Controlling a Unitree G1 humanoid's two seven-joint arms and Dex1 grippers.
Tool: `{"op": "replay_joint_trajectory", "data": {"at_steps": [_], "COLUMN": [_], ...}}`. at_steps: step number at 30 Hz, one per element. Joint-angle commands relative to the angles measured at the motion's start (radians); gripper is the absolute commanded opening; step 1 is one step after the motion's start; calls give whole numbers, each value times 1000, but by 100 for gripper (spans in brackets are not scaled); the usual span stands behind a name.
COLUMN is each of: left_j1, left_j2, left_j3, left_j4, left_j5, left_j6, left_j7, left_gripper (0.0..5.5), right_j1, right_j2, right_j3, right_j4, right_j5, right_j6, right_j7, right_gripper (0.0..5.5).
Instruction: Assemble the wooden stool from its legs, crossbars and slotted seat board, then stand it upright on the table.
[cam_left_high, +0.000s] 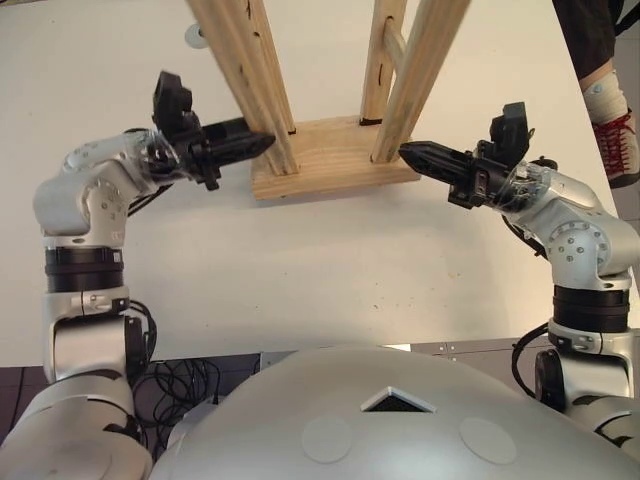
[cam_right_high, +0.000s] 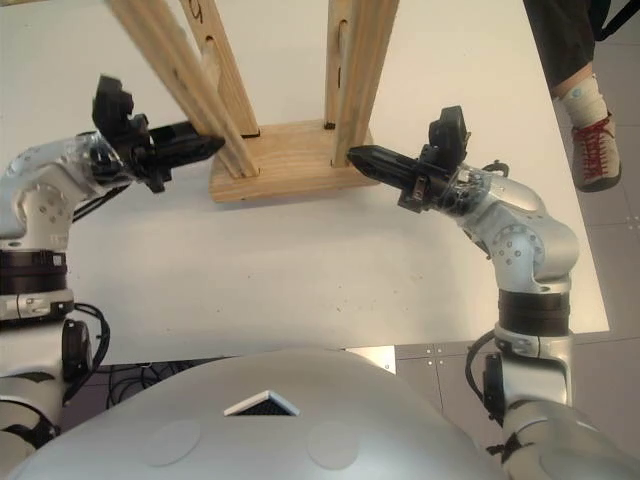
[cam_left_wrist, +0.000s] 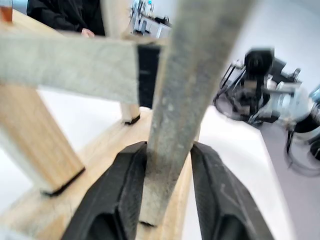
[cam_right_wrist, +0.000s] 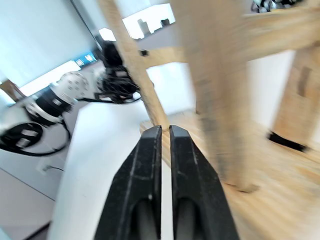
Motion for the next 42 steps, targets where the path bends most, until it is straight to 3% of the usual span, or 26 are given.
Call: {"op": "replay_joint_trajectory", "data": {"at_steps": [1, 4, 8, 9, 16, 26, 35, 37, 42], "left_j1": [-220, -369, -479, -485, -432, -212, -222, -121, 260], "left_j2": [-24, -36, -29, -22, 55, 164, 234, 230, 178], "left_j3": [75, 59, 64, 65, 72, 145, 211, 167, 183], "left_j4": [127, 335, 647, 683, 824, 694, 809, 707, 252], "left_j5": [-103, -55, 45, 50, 98, 46, 10, 61, 155], "left_j6": [391, 466, 367, 355, 299, 299, 349, 234, -196], "left_j7": [206, 268, 311, 292, 126, -84, -254, -268, -228], "left_gripper": [118, 113, 109, 144, 247, 404, 532, 537, 537], "right_j1": [-130, -221, -335, -342, -362, -348, -275, -277, -221], "right_j2": [32, 42, 35, 28, 10, 8, 19, 15, -7], "right_j3": [-74, -115, -202, -216, -258, -261, -286, -283, -312], "right_j4": [36, 112, 212, 224, 298, 343, 272, 274, 241], "right_j5": [151, 212, 261, 263, 242, 206, 212, 205, 209], "right_j6": [183, 251, 274, 271, 260, 237, 244, 242, 240], "right_j7": [-123, -182, -232, -234, -212, -164, -166, -163, -155], "right_gripper": [0, 0, 0, 0, 0, 0, 0, 0, 0]}}
